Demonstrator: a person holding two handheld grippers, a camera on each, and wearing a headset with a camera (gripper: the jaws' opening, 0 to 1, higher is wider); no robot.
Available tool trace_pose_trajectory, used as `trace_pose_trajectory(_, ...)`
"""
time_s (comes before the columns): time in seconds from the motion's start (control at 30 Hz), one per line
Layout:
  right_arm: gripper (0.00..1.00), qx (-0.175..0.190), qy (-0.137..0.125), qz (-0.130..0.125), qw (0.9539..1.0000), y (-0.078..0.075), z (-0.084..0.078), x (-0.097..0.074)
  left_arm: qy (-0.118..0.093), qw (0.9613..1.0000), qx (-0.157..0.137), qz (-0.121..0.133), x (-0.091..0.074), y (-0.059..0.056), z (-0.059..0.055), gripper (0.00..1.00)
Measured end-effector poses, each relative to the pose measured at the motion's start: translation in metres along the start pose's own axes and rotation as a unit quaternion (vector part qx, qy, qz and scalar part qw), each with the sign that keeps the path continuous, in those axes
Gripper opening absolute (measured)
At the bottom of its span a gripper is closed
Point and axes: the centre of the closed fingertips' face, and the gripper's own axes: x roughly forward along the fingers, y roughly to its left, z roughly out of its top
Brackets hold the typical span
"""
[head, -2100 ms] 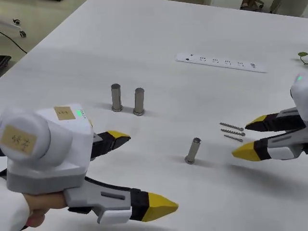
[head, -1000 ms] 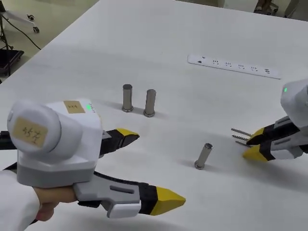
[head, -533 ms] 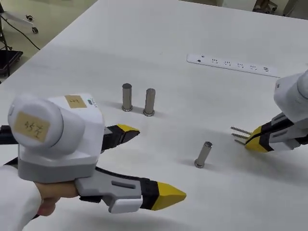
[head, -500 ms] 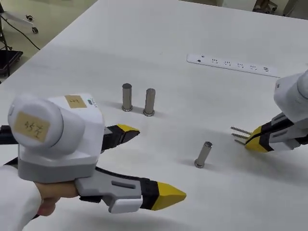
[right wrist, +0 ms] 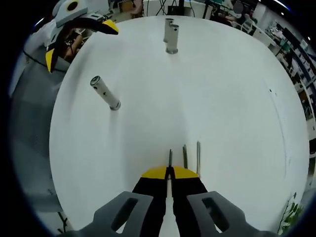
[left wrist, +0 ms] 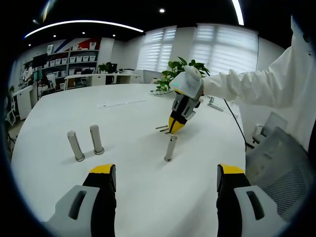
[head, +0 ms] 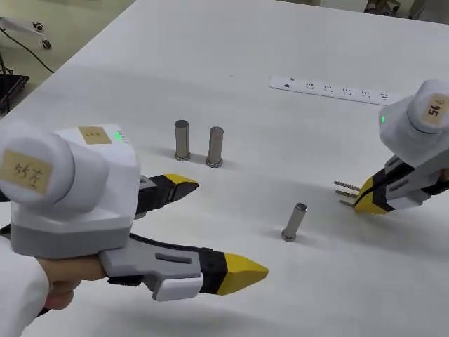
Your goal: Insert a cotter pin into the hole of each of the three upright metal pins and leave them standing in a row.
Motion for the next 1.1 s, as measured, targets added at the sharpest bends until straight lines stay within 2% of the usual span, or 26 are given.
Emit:
trace_pose_trajectory(0.1, 0.00, -0.016, 0.016, 0.006, 0.9997, 0.000, -0.002, 0.000, -0.005, 1.0000, -0.004, 0.000, 0.000, 0.000, 0.003, 0.82)
trace_pose_trajectory(0.17, 0.00, -0.044, 0.028, 0.013, 0.9985, 0.001, -0.002, 0.000, -0.002, 1.0000, 0.000, 0.001, -0.001, 0.001, 0.002, 0.82)
trace_pose_trajectory(0.3, 0.00, -0.050, 0.040, 0.011, 0.9979, 0.002, -0.001, 0.001, 0.014, 0.9999, 0.005, -0.001, 0.000, 0.001, -0.007, 0.79)
trace_pose_trajectory(0.43, 0.00, -0.063, 0.047, 0.012, 0.9968, 0.003, -0.001, 0.000, 0.016, 0.9999, 0.005, -0.003, 0.000, 0.000, -0.008, 0.80)
trace_pose_trajectory(0.5, 0.00, -0.072, 0.043, 0.015, 0.9964, 0.003, -0.001, 0.000, 0.014, 0.9999, 0.004, -0.005, 0.000, -0.002, -0.007, 0.80)
trace_pose_trajectory(0.63, 0.00, -0.047, 0.030, 0.023, 0.9982, 0.001, -0.001, 0.000, 0.014, 0.9999, 0.004, -0.006, 0.000, -0.003, -0.006, 0.80)
trace_pose_trajectory(0.83, 0.00, -0.062, 0.017, 0.016, 0.9978, 0.003, 0.000, 0.000, 0.021, 0.9997, 0.009, -0.007, 0.002, -0.005, -0.007, 0.80)
trace_pose_trajectory(1.1, 0.00, -0.015, -0.014, 0.007, 0.9998, 0.003, 0.001, -0.001, 0.012, 0.9999, 0.004, -0.007, 0.000, -0.006, -0.003, 0.79)
